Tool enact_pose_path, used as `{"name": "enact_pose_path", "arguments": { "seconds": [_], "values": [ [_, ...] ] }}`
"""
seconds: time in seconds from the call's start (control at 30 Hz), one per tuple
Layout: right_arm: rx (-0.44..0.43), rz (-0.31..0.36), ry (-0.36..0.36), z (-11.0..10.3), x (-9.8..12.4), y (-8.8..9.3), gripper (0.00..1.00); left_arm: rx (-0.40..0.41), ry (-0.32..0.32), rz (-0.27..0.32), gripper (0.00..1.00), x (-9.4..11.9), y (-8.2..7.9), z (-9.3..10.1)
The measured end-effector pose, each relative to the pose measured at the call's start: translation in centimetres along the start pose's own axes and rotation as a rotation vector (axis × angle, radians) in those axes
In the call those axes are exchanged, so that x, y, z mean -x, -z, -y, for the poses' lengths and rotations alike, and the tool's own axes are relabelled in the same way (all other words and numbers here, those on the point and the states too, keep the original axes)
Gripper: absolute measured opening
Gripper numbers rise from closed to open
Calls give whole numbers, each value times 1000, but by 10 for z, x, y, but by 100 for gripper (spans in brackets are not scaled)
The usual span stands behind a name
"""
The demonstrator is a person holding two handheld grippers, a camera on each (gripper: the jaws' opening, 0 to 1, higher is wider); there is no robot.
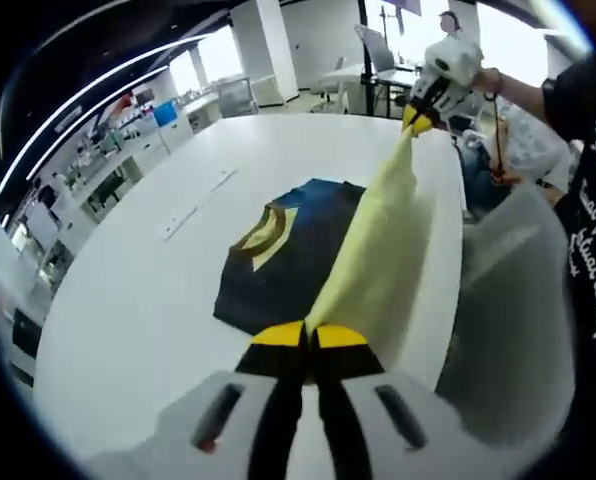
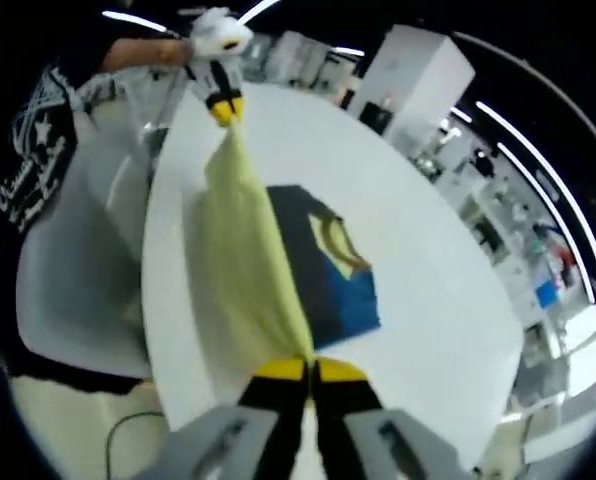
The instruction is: Fold the garment on the visible template until the final outline fits inside the template.
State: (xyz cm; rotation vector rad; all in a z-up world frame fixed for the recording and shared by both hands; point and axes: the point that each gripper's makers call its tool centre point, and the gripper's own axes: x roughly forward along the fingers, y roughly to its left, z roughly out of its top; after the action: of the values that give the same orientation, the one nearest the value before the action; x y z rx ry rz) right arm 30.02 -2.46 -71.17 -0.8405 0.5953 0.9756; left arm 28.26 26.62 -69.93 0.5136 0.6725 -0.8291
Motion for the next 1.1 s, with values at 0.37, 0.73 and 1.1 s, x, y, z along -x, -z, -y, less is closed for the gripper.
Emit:
{"name": "enact_pose_path", "arguments": {
  "seconds": [0.37, 0.73, 1.1],
  "values": [
    [-17, 13, 63, 49, -19, -9, 0, 31, -48, 45, 0, -14, -20, -41],
    [-11, 14, 127, 89, -42, -17, 0, 75, -92, 68, 0, -34, -27, -81],
    [-15, -19, 137, 116, -76, -14, 0, 222, -73, 65, 0, -68, -17, -122]
  ]
}}
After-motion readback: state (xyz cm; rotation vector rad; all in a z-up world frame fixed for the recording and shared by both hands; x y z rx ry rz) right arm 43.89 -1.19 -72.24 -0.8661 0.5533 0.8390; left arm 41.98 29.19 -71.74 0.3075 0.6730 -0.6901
